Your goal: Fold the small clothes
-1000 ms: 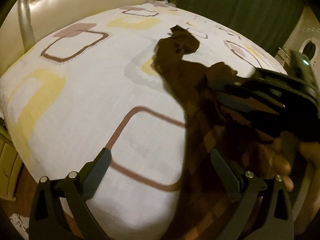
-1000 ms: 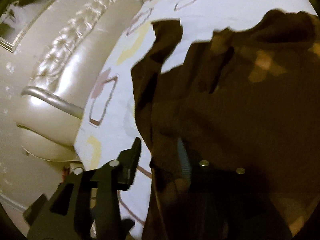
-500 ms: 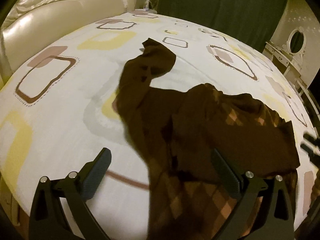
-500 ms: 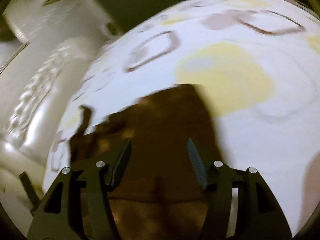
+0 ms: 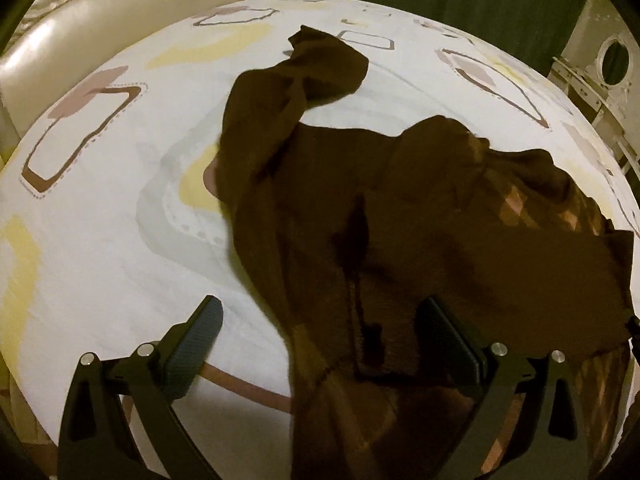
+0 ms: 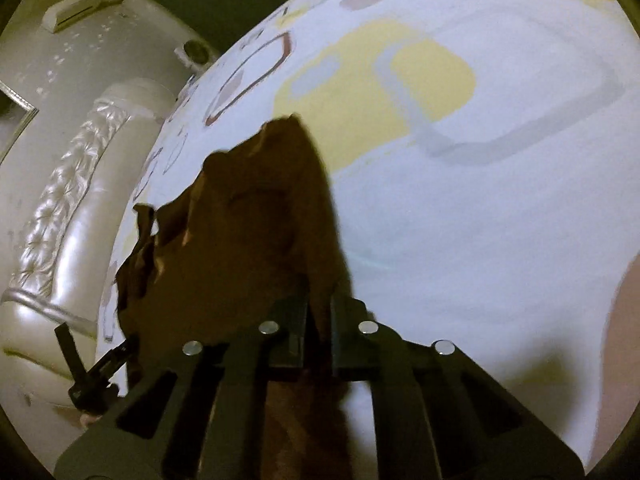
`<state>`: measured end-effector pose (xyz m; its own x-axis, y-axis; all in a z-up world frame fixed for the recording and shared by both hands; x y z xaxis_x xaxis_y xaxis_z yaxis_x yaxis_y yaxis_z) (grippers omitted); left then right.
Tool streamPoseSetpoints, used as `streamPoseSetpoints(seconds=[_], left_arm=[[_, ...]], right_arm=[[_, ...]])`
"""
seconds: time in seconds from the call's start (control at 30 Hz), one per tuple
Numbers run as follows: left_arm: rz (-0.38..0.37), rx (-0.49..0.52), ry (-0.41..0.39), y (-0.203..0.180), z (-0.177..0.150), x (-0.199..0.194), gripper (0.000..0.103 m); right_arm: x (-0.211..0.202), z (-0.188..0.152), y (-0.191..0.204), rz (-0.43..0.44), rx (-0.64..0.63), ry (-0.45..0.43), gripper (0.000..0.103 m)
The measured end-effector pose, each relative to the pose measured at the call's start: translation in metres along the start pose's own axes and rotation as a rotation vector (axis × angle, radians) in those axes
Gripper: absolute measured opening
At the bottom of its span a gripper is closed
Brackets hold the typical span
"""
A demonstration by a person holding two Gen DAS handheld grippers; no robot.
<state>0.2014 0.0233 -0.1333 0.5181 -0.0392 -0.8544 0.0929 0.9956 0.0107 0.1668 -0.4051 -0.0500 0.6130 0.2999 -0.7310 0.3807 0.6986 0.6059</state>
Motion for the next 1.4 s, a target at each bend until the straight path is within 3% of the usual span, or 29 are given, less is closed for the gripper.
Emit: streamPoseSetpoints(seconds=[0.1, 0.17, 0.27, 0.4, 0.57, 0.77, 1.03, 1.3, 1.4], left_arm=[[0.016, 0.019, -0.006, -0.002, 0.0, 0.002, 0.099], [0.02, 0.027, -0.013, -0.002, -0.001, 0.002, 0.099], [0.018, 0.023, -0.02, -0.001, -0.002, 0.003, 0.099], [0.029, 0.024, -0.027, -0.002, 0.0, 0.004, 0.099], [0.032, 0.027, -0.038, -0.003, -0.001, 0.005, 0.099], [0.033, 0.027, -0.043, -0.003, -0.001, 0.005, 0.099], [0.027, 0.026, -0.049, -0.003, -0.002, 0.005, 0.099], [0.012, 0.036, -0.059, -0.002, 0.0, 0.004, 0.099], [-0.004, 0.078, -0.075, -0.005, 0.001, -0.004, 0.099]], right_arm=[[-0.001, -0.001, -0.006, 0.035, 0.015, 0.012, 0.01], [-0.005, 0.003, -0.003, 0.048, -0.001, 0.028, 0.018], [-0.019, 0.029, 0.002, 0.073, 0.035, -0.016, 0.03], [-0.007, 0.072, 0.019, -0.011, 0.029, -0.031, 0.031], [0.037, 0.105, 0.051, -0.142, -0.036, 0.026, 0.031], [0.075, 0.098, 0.069, -0.269, -0.13, 0.102, 0.034], [0.066, 0.106, 0.039, -0.37, -0.13, 0.066, 0.033], [0.05, 0.12, 0.021, -0.35, -0.075, 0.031, 0.036], [0.043, 0.123, 0.033, -0.246, -0.065, 0.016, 0.037]])
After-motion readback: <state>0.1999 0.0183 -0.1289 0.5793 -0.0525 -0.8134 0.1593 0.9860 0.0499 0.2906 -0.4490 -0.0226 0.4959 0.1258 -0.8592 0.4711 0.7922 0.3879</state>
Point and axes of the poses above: each gripper's, at about its wrist camera, not at the fingertips, and x roughly the way its jaws point, y to its left, z to its top, the point moved 6 cm from there along x, roughly the way its jaws point, and after that the axes turned 9 degrees about x, right-handed, at the moved point
